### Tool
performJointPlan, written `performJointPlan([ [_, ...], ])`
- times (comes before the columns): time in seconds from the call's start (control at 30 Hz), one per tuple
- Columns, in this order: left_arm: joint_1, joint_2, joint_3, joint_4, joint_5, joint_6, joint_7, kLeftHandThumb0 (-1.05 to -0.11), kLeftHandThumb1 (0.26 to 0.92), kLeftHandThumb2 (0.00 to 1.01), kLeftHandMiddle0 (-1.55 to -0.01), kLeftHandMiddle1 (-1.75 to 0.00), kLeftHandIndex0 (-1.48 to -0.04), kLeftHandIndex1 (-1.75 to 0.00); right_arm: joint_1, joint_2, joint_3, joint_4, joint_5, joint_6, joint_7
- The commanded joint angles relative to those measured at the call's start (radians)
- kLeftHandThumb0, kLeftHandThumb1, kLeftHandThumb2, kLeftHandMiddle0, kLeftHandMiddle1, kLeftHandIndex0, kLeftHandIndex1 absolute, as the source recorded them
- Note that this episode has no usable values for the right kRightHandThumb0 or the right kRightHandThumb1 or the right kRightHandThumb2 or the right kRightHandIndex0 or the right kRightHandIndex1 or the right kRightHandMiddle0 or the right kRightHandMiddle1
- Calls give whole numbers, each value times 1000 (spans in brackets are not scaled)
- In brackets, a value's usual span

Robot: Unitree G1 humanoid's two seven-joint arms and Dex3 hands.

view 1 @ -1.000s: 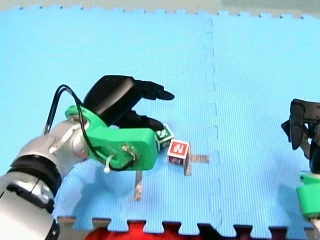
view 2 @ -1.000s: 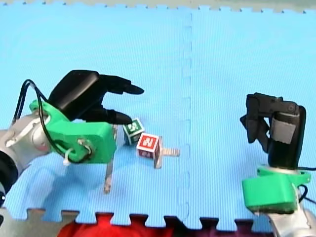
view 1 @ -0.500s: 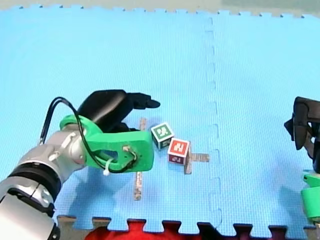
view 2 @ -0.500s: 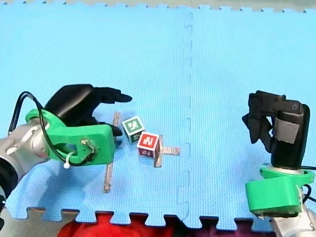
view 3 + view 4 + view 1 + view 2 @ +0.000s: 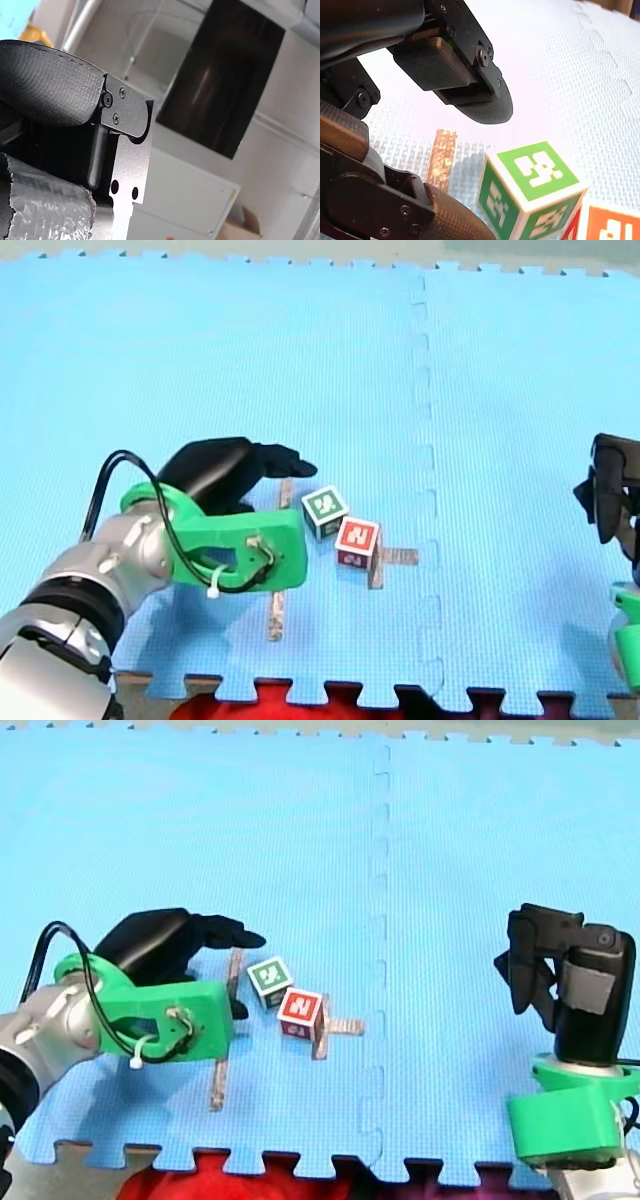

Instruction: Stack cube left

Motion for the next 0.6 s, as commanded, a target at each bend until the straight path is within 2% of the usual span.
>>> performJointPlan([
  [0.0,0,0,6,-1,-7,6,-12,-998,817,10,-1008,-1744,-699,-2,7,1,-5,-17,9,11,6],
  [0.17,4,-5,6,-3,-10,17,-23,-1037,842,16,-983,-1746,-689,-1,11,7,-7,-31,10,28,15],
  [0.4,6,-10,16,-5,-21,23,-57,-1048,862,12,-907,-1746,-609,-1,10,13,-7,-36,7,40,15],
  [0.57,9,-35,10,-6,-16,38,-49,-1048,863,8,-900,-1746,-637,-14,12,14,-7,-42,6,45,14],
])
